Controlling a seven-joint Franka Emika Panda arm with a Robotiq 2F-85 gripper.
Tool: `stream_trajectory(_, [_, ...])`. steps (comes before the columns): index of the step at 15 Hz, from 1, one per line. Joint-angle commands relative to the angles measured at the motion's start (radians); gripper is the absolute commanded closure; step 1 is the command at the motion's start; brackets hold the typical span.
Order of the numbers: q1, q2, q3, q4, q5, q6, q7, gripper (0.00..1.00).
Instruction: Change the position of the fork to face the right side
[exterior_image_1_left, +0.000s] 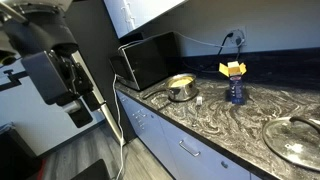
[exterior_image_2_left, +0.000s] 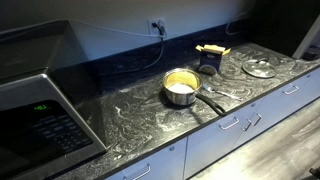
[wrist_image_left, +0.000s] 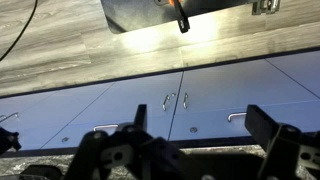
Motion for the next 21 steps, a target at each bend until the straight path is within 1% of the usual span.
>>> stream_trajectory(1, [0.010, 0.001, -0.007, 0.002, -0.006, -0.004, 0.007, 0.00])
stream_trajectory(10, [0.010, 0.001, -0.007, 0.002, -0.006, -0.004, 0.007, 0.00])
stream_trajectory(12, [0.035, 0.011, -0.015, 0.003, 0.001, 0.030, -0.022, 0.00])
stream_trajectory(16, [0.110, 0.081, 0.001, 0.007, 0.000, 0.183, -0.080, 0.00])
stream_trajectory(19, [0.169, 0.189, 0.007, 0.022, 0.001, 0.329, -0.127, 0.00])
stream_trajectory(21, [0.196, 0.287, 0.014, 0.050, -0.004, 0.416, -0.157, 0.00])
